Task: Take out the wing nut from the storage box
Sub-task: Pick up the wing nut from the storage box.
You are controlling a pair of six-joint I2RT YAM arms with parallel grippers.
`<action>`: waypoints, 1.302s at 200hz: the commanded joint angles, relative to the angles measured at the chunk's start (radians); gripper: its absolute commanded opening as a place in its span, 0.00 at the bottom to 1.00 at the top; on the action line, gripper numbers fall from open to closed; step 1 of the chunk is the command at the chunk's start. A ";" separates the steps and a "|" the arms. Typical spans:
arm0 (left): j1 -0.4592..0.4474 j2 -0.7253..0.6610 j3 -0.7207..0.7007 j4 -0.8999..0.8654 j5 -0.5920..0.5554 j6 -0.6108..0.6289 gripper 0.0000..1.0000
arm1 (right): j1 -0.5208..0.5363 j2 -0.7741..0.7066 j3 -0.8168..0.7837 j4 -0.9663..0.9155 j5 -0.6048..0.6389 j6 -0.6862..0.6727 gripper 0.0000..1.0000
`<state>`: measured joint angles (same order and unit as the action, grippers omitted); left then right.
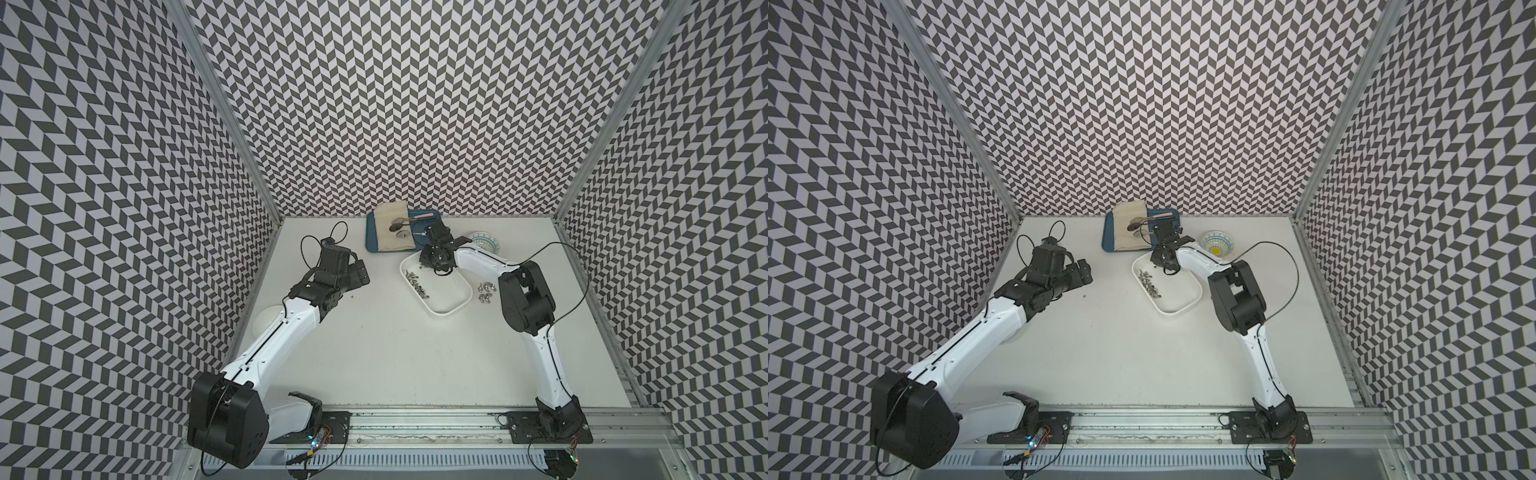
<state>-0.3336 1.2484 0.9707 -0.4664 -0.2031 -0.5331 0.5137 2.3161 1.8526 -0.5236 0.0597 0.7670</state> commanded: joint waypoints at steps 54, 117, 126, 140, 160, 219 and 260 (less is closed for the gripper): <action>-0.004 -0.015 0.011 -0.010 -0.014 0.003 0.95 | -0.004 0.032 0.022 -0.005 0.023 -0.026 0.17; -0.004 -0.006 0.013 0.002 -0.007 0.002 0.95 | -0.004 -0.003 -0.036 0.002 0.003 -0.072 0.08; -0.003 -0.002 0.015 0.004 -0.006 0.002 0.95 | -0.003 -0.012 -0.041 0.002 -0.004 -0.082 0.07; -0.004 0.003 0.016 0.008 -0.002 0.001 0.95 | -0.002 -0.029 -0.044 0.002 -0.015 -0.101 0.04; -0.004 0.010 0.022 0.015 -0.002 0.000 0.96 | 0.003 -0.069 -0.053 0.001 -0.021 -0.130 0.02; -0.004 0.043 0.047 0.031 0.008 0.000 0.95 | 0.006 -0.193 -0.145 0.005 -0.064 -0.204 0.00; -0.003 0.062 0.067 0.034 0.013 -0.001 0.95 | 0.015 -0.207 -0.192 -0.038 -0.115 -0.280 0.00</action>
<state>-0.3336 1.3003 0.9989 -0.4568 -0.1963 -0.5335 0.5159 2.1399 1.6966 -0.5465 -0.0231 0.5552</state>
